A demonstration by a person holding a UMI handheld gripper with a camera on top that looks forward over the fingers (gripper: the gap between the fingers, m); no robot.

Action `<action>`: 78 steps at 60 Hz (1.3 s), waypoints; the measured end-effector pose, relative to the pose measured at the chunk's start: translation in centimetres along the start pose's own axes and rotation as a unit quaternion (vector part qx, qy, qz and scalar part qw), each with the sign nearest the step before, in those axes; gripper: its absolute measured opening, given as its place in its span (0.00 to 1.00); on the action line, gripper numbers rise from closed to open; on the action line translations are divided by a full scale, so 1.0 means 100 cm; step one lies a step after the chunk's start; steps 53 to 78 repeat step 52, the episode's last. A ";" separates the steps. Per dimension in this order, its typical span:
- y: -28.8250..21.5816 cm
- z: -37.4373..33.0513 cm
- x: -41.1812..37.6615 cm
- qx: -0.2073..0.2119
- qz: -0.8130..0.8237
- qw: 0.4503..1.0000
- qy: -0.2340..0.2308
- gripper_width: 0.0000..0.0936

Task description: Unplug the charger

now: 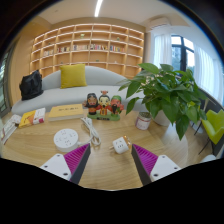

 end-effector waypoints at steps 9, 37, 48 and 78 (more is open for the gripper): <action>0.017 -0.066 -0.008 0.002 0.000 1.000 -0.004 0.91; 0.059 -0.203 -0.025 0.030 -0.011 0.999 -0.010 0.91; 0.066 -0.217 -0.025 0.033 -0.020 0.999 -0.010 0.91; 0.066 -0.220 -0.023 0.034 -0.021 0.999 -0.008 0.91</action>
Point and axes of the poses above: the point between the fingertips, and its own axes, seen from behind it with the camera up: x to the right, y down, z forward, the way the camera looks, the point moved 8 cm from there along -z, backward, against the way the camera looks, and after that the axes turned 13 degrees about -x, right-handed, at the moved point
